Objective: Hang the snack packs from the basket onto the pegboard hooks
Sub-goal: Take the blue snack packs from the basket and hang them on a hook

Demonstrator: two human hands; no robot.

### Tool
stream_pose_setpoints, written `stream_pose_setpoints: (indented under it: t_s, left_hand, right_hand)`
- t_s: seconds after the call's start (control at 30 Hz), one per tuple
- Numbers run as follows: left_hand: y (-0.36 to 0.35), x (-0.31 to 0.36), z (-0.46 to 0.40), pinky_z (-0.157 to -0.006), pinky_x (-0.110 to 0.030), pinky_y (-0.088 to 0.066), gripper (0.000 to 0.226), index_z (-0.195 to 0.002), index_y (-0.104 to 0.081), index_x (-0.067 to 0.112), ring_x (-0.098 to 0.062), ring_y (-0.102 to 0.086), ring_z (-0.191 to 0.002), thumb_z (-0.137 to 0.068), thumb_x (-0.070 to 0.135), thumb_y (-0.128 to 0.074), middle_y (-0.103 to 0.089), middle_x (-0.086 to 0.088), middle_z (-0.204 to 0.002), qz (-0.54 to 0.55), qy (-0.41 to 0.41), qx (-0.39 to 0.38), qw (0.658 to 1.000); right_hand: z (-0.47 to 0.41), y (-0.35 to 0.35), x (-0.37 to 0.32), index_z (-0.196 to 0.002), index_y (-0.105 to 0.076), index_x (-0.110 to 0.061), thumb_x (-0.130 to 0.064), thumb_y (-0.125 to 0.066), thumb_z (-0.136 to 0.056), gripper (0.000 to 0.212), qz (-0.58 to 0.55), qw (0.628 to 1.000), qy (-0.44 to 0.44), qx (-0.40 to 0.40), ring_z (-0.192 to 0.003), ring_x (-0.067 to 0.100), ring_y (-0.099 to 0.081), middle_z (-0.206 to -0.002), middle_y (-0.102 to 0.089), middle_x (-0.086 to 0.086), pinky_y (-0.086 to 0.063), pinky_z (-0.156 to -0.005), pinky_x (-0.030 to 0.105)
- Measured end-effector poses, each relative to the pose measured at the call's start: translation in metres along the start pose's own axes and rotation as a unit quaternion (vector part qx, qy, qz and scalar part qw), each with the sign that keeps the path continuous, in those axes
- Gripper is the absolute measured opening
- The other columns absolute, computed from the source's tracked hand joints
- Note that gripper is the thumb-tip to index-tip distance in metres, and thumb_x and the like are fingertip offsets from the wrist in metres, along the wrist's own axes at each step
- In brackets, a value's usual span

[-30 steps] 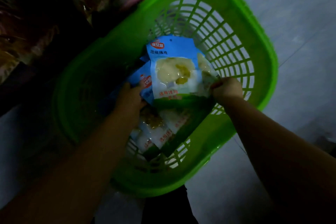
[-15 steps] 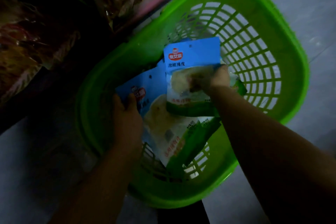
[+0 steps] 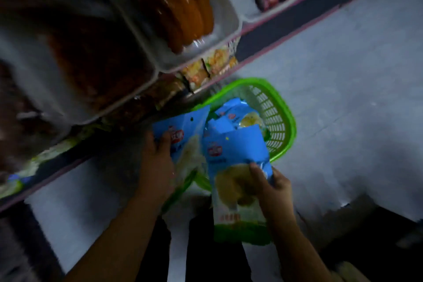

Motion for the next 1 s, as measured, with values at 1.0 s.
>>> stream_pose_setpoints:
  t_s: [1.0]
  left_hand:
    - [0.600, 0.488, 0.301, -0.055, -0.015, -0.051, 0.020, -0.080, -0.060, 0.026, -0.003, -0.067, -0.066, -0.092, 0.015, -0.049, -0.072, 0.009, -0.072, 0.240, -0.581, 0.099, 0.771]
  right_hand:
    - [0.607, -0.304, -0.501, -0.069, -0.075, -0.020, -0.035, -0.071, -0.063, 0.017, -0.091, 0.717, 0.587, -0.365, -0.065, 0.008, -0.070, -0.072, -0.075, -0.007, -0.053, -0.053, 0.018]
Point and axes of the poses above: each hand's wrist, its own z-axis away from the middle knuckle, its own y-axis out of the back of the hand, x = y × z, the point moved 9 cm from there along -z, towards the middle knuckle
